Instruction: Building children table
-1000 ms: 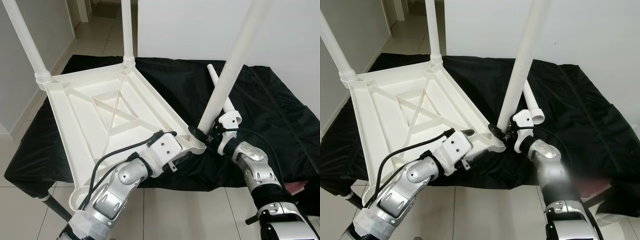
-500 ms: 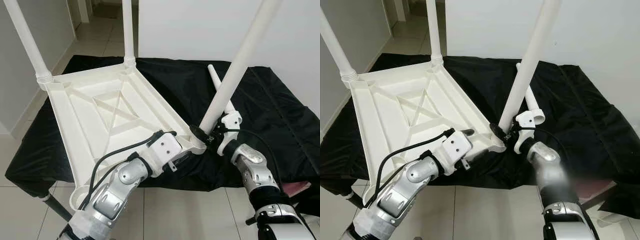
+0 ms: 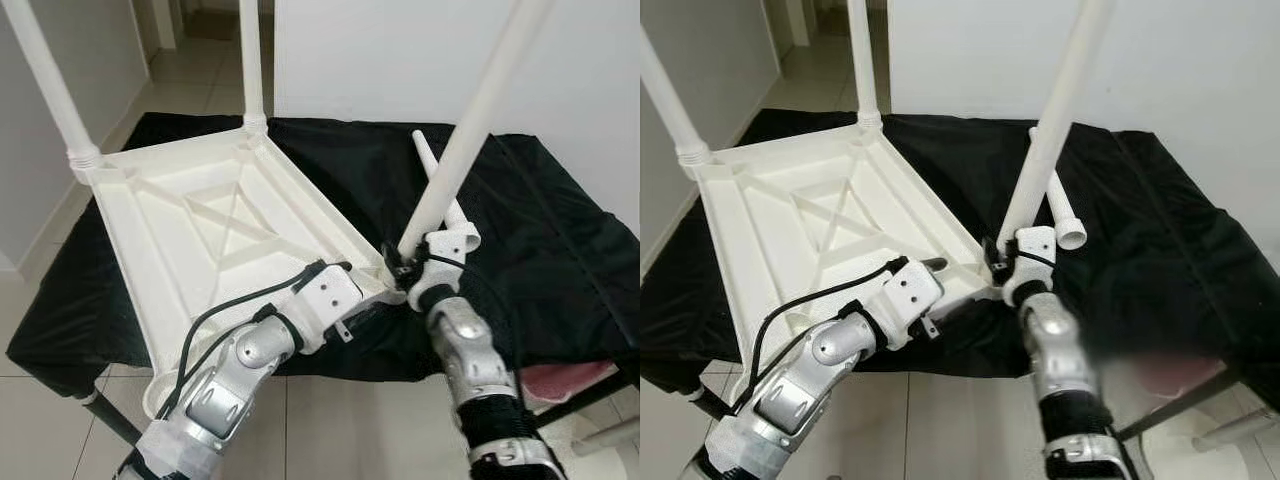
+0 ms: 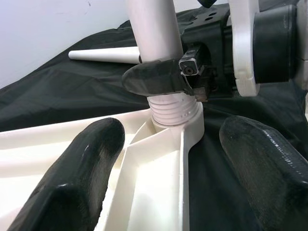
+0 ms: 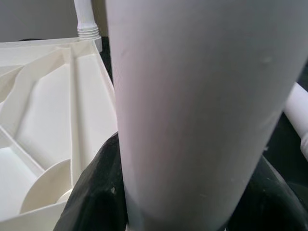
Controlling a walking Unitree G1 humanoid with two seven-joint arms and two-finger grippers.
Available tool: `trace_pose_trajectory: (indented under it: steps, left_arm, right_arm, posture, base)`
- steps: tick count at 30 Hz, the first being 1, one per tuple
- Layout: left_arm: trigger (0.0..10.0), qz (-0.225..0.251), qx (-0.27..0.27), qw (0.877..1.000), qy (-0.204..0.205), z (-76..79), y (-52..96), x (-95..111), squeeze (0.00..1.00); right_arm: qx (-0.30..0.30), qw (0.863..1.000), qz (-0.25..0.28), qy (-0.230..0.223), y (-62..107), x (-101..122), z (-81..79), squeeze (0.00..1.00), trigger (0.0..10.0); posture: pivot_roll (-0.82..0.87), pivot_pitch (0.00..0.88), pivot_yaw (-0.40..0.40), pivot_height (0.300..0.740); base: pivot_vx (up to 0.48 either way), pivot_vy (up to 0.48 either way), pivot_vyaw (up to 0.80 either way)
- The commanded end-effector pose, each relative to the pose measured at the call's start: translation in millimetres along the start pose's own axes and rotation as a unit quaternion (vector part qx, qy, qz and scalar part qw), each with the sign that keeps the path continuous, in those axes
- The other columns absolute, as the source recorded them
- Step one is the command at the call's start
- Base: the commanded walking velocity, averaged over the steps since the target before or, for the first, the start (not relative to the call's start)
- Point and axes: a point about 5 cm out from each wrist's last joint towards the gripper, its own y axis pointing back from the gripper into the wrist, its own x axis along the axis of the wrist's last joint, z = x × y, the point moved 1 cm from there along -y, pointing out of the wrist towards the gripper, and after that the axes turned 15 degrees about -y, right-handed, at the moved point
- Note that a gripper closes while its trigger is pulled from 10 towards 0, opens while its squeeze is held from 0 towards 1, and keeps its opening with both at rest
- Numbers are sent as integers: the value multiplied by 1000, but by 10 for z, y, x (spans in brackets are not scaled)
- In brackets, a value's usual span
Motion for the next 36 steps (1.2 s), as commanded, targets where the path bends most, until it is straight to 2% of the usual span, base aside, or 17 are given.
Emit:
trace_pose_trajectory:
  steps: [1,3,4,5,8,14,15,25,29,30,33,36]
  left_arm:
    - [10000,-9,-6,1000,-4,4,7,-38,0]
    - [10000,-14,-2,1000,-6,-16,30,-58,0]
    - [10000,-15,-1,1000,-5,-18,33,-59,0]
    - [10000,-15,-1,1000,-5,-18,33,-59,0]
    - [10000,-17,1,1000,-4,-17,41,-64,0]
    - [10000,-14,-3,1000,-4,-2,33,-60,0]
    - [10000,-14,-4,1000,-5,-9,24,-60,0]
    - [10000,-11,-3,1000,-7,-26,-6,-60,0]
    - [10000,-10,-3,1000,-7,-17,-12,-58,0]
    - [10000,-10,-3,1000,-7,-11,-11,-60,0]
    - [10000,-10,-4,1000,-7,-9,-9,-61,0]
    - [10000,-11,-4,1000,-6,0,-3,-74,0]
  right_arm:
    - [-59,998,-31,-17,80,-187,90,0,10000]
    - [-127,990,-10,-58,155,-239,-3,0,10000]
    - [-132,989,-11,-62,165,-252,-23,0,10000]
    - [-132,989,-11,-62,165,-252,-23,0,10000]
    - [-116,990,-12,-76,175,-285,-191,0,10000]
    - [-89,995,4,-55,210,-177,-252,27,10000]
    - [-85,995,6,-57,211,-164,-253,1000,10000]
    - [-71,995,19,-70,239,-74,-199,1000,10000]
    - [-35,998,12,-55,228,-28,-133,1000,10000]
    - [-6,999,3,-45,211,-7,-86,0,10000]
    - [3,999,1,-43,205,1,-68,0,10000]
    - [42,999,-12,-15,166,8,23,0,10000]
  posture:
    - [16,49,-54,740]
    - [24,49,-57,740]
    - [24,49,-57,740]
    - [24,49,-57,740]
    - [24,46,-56,740]
    - [16,43,-52,740]
    - [11,39,-51,740]
    - [-1,23,-54,740]
    - [-4,19,-56,740]
    - [-3,17,-57,740]
    - [-3,17,-57,740]
    - [-2,16,-61,740]
  base:
    - [0,0,0]
    - [0,0,0]
    - [0,0,0]
    - [0,0,0]
    - [0,0,0]
    - [0,0,0]
    - [0,0,0]
    - [0,0,0]
    - [0,0,0]
    - [0,0,0]
    - [0,0,0]
    - [0,0,0]
